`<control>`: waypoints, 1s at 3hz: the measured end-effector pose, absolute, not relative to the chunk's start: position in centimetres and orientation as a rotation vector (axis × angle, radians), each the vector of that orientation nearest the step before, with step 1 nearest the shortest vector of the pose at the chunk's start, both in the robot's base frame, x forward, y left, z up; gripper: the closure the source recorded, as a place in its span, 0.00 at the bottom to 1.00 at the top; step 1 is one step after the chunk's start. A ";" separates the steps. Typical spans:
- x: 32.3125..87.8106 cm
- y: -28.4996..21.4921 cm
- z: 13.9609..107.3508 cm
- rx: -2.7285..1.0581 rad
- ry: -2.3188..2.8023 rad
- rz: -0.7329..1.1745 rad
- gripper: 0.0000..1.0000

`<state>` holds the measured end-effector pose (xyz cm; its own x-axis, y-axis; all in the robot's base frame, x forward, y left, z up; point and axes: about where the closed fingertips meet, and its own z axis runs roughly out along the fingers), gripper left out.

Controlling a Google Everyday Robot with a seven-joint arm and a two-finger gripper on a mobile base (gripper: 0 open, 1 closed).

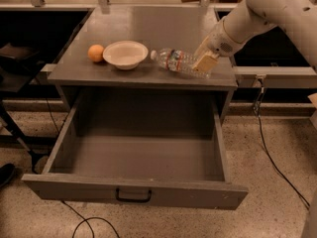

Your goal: Pick water bottle from top drawer and place on counter

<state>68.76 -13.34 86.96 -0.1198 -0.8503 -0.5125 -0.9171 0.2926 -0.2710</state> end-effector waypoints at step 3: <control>70.1 -11.7 88.3 -1.557 1.978 0.108 0.29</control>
Offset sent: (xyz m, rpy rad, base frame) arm 0.0155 0.0183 0.0243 -0.0087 -0.0520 -0.0147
